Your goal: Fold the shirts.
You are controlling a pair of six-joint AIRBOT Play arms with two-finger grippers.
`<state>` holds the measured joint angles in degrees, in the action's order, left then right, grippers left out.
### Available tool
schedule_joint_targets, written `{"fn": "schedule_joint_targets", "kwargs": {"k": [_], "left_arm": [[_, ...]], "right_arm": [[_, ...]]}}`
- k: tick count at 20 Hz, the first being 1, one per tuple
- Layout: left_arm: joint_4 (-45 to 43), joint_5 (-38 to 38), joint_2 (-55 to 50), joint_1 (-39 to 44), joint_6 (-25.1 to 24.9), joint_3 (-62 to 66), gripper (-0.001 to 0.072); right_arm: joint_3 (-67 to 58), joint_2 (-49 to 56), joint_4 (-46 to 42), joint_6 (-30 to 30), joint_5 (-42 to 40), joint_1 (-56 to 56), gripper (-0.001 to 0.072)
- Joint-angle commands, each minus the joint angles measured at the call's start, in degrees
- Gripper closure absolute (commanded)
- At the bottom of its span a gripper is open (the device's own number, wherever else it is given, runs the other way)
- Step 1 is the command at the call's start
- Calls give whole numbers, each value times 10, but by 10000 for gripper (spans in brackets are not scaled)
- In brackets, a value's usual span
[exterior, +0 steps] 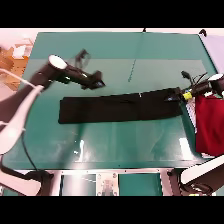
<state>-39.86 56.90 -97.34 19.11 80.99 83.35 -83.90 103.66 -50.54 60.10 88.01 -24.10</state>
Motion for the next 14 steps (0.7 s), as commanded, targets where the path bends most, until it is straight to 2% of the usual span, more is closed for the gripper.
{"fn": "schedule_joint_targets", "kwargs": {"k": [1,7,10,14], "left_arm": [[-10,-50,-76,91,-5,12,681],[-15,-57,-184,158,21,104,681],[-19,-85,-201,167,46,139,681],[-17,-85,-202,167,46,145,680]], "right_arm": [[-17,-83,10,15,16,12,697],[-30,-217,21,63,83,64,697],[-36,-269,21,100,106,96,696],[-36,-304,21,119,116,135,696]]}}
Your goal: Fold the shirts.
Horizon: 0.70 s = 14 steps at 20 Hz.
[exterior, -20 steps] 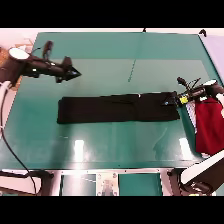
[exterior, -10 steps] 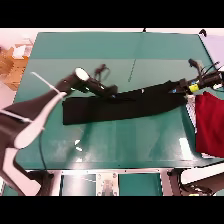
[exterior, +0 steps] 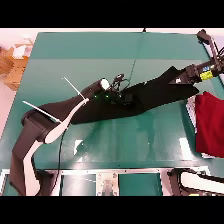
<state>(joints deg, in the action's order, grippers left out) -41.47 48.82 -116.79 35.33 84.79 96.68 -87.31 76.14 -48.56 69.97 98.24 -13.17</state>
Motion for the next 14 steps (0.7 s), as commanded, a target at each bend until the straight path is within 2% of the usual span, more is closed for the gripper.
{"fn": "schedule_joint_targets", "kwargs": {"k": [1,3,6,8,10,14], "left_arm": [[-1,13,-7,5,7,13,681],[0,86,-7,-2,7,35,680],[-3,268,-5,-42,7,114,681],[-28,360,11,-83,21,163,682],[-106,409,51,-127,49,185,682],[-222,457,148,-202,52,185,681]], "right_arm": [[-2,-29,1,21,14,32,696],[-1,-28,-1,32,13,36,696],[-1,-28,0,37,-10,43,696],[-1,-27,-1,40,-30,63,696],[-1,-19,-1,40,-55,96,696],[-1,43,1,46,-114,216,696]]}}
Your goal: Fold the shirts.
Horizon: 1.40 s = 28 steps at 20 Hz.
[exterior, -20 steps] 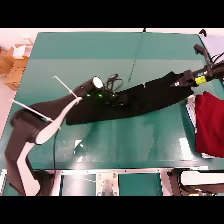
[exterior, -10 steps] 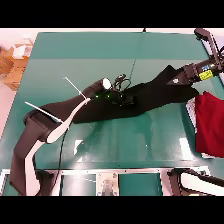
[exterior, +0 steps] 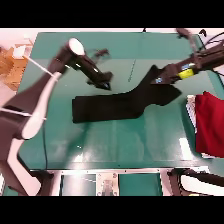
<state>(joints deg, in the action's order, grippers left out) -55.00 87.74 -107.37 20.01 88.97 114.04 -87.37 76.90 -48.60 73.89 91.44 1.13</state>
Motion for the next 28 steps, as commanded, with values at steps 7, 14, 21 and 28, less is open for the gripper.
{"fn": "schedule_joint_targets", "kwargs": {"k": [7,14,21,28], "left_arm": [[-97,78,136,-126,6,8,681],[-94,75,136,-126,3,8,681],[-95,78,136,-126,4,8,681],[-146,73,136,-126,7,8,681]], "right_arm": [[-100,275,67,7,-253,344,628],[-268,387,12,53,-178,356,339],[-237,296,-56,100,10,53,339],[34,290,-3,89,-122,-18,172]]}}
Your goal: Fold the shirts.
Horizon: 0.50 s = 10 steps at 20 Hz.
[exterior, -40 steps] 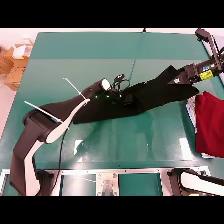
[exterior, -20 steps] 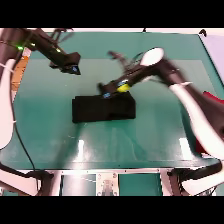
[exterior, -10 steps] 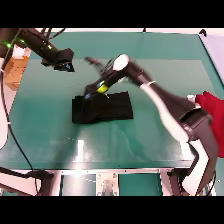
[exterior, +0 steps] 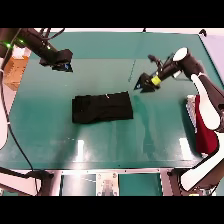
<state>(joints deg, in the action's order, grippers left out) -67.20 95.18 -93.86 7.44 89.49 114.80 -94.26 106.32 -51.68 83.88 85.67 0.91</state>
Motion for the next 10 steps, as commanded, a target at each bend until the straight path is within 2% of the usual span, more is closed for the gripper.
{"fn": "schedule_joint_targets", "kwargs": {"k": [1,4,7,8,10], "left_arm": [[-28,-1,0,0,3,0,681],[-47,-2,0,0,2,0,681],[-51,-2,0,0,1,0,681],[-54,-2,0,0,1,0,681],[-77,-2,0,0,0,0,681]], "right_arm": [[136,-4,47,-24,-93,-6,173],[198,-3,126,-64,-166,35,173],[203,-3,158,-66,-210,88,183],[202,-3,179,-73,-220,101,274],[195,-3,227,-100,-227,118,601]]}}
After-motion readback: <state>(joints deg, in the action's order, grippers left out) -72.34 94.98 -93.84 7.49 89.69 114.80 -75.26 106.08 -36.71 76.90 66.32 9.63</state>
